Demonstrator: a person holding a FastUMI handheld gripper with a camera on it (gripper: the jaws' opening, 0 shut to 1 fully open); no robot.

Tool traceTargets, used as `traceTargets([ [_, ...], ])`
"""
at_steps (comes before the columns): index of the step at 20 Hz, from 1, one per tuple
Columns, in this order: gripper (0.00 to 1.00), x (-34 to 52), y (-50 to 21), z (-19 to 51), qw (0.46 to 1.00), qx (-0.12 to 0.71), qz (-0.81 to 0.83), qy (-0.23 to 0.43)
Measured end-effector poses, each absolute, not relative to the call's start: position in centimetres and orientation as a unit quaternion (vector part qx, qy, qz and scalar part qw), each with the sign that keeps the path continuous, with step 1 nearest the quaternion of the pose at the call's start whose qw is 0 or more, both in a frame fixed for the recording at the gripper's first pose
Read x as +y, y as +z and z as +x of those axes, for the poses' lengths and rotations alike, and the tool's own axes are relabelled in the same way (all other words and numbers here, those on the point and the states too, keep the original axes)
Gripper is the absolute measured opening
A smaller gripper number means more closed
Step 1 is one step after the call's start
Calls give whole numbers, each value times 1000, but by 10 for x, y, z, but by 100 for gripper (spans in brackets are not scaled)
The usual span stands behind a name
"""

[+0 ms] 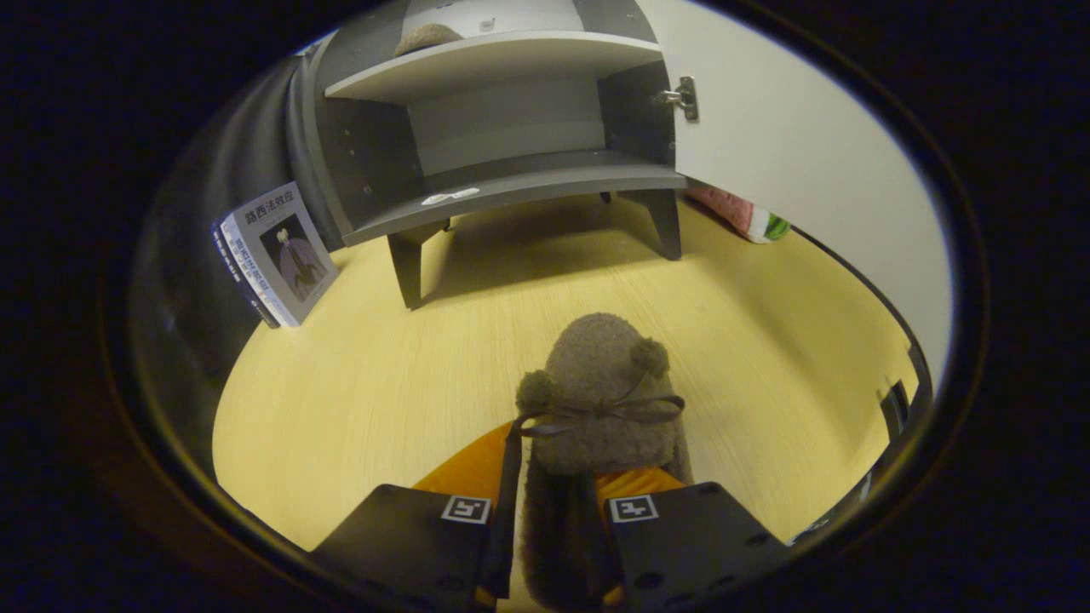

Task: Open the shoe cabinet door, grab the shoes and put them into the shoe cabinet, then close the shoe cabinet door.

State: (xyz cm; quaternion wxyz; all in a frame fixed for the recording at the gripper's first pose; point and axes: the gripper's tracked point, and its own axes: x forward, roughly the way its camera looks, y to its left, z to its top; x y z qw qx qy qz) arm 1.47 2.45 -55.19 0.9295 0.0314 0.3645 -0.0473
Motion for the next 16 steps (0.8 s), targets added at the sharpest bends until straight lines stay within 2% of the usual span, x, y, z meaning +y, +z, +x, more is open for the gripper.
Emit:
traceTargets([
  [7,36,26,-558,20,927,371,21,-48],
  [11,11,24,-562,20,923,381,8,-57],
  [15,11,22,-560,20,924,377,4,-61],
  [16,8,23,-554,16,923,380,-1,-59],
])
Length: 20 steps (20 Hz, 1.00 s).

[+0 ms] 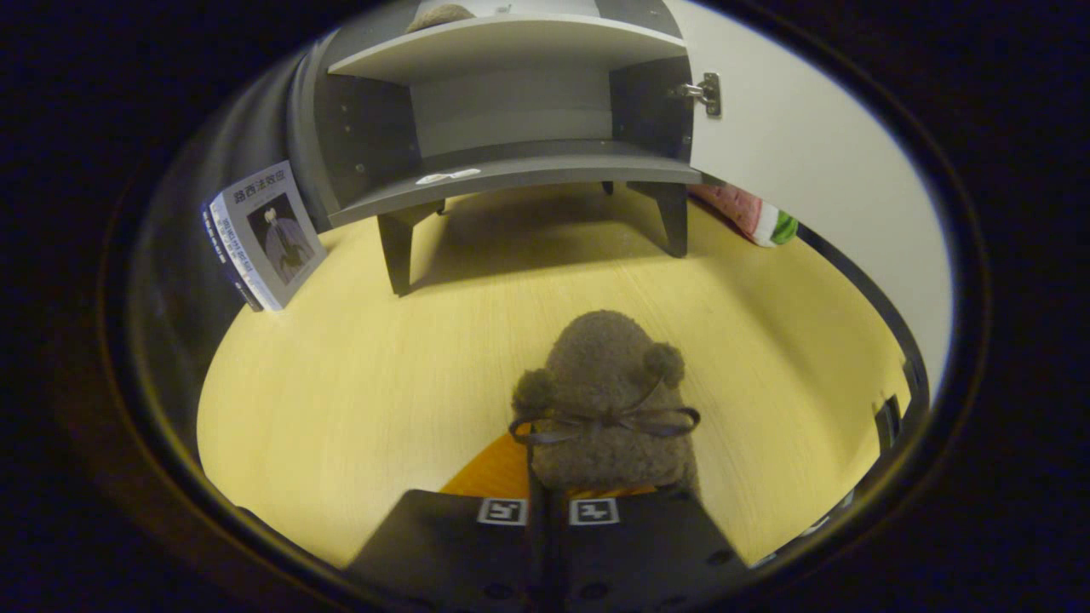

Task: Open the shoe cabinet door, grab the shoes and put them into the shoe cabinet, then close the shoe cabinet door.

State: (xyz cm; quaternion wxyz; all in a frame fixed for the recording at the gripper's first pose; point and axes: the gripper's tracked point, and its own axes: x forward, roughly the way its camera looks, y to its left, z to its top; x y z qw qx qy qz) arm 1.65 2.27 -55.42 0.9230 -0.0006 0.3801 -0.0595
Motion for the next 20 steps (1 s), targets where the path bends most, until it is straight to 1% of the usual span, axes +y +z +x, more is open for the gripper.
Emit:
traceTargets([
  [1,5,22,-563,22,924,379,-2,-60],
  [2,4,22,-563,22,923,379,-3,-59],
  [7,3,21,-561,22,924,379,-7,-57],
  [11,3,23,-541,24,928,367,-6,-55],
  [15,3,26,-481,33,941,333,-4,-59],
  [20,3,37,-372,45,956,284,-12,-69],
])
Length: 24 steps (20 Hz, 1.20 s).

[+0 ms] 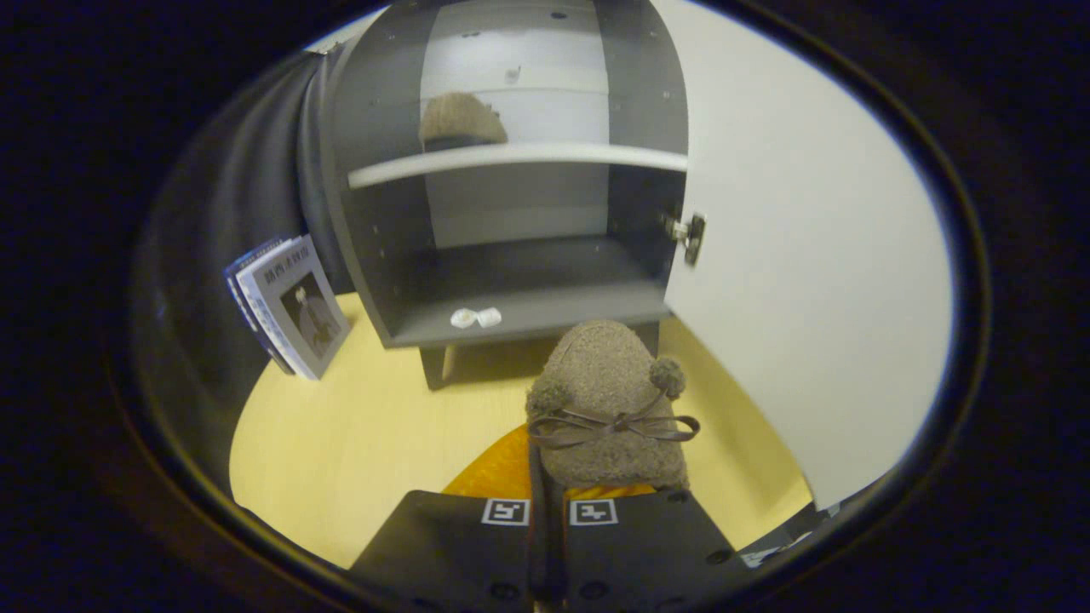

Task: Open the shoe cabinet door, grab the shoes and put them into the shoe cabinet, then close the shoe cabinet door.

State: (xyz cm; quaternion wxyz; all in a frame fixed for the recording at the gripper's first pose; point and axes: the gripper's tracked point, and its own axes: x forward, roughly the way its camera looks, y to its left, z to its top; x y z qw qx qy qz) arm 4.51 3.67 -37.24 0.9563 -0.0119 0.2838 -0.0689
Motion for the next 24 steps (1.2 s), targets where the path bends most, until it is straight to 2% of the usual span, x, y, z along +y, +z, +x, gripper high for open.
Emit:
traceTargets([
  [6,3,43,-280,81,968,242,-4,-70],
  [12,3,35,-226,169,976,212,0,-56],
  [17,3,26,-200,257,979,199,-15,-42],
  [24,3,19,-202,359,979,204,-21,-23],
])
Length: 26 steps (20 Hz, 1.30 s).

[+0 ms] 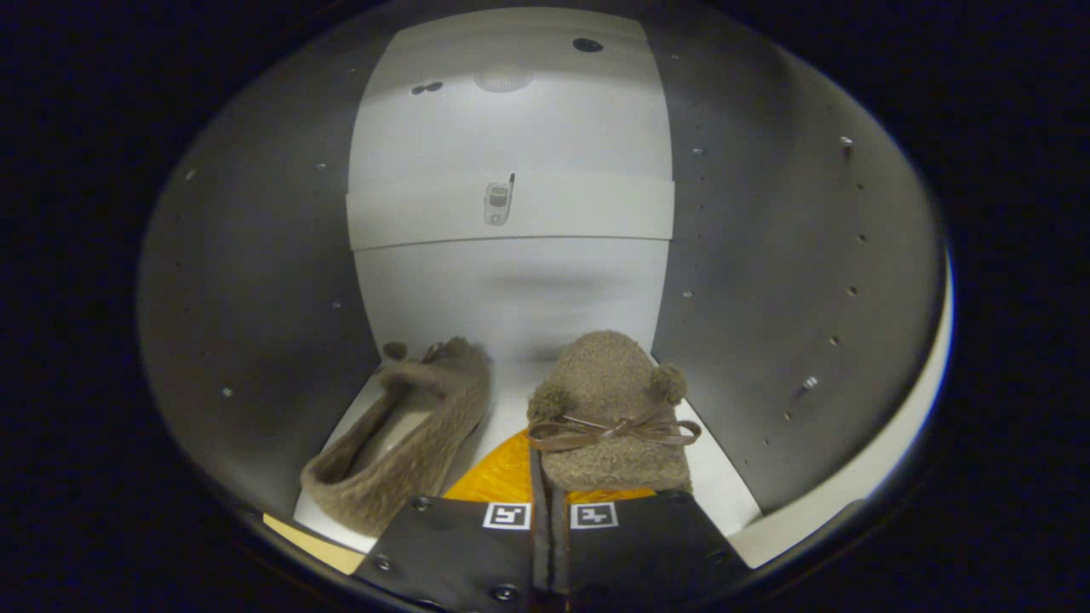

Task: Open the shoe cabinet door, grab the shoes and put them into the shoe cabinet, then close the shoe cabinet door.

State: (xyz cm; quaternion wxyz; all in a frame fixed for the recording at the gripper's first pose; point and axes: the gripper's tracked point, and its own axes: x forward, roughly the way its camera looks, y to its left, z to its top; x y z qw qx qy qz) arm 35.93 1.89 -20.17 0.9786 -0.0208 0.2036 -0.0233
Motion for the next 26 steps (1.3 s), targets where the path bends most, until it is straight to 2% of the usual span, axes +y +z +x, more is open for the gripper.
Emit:
traceTargets([
  [8,3,8,-219,408,974,225,-5,-27],
  [18,5,5,-231,411,970,242,-3,-33],
  [19,10,5,-233,411,969,245,1,-34],
  [22,13,2,-231,411,969,243,8,-41],
  [26,38,11,-234,409,969,243,3,-38],
])
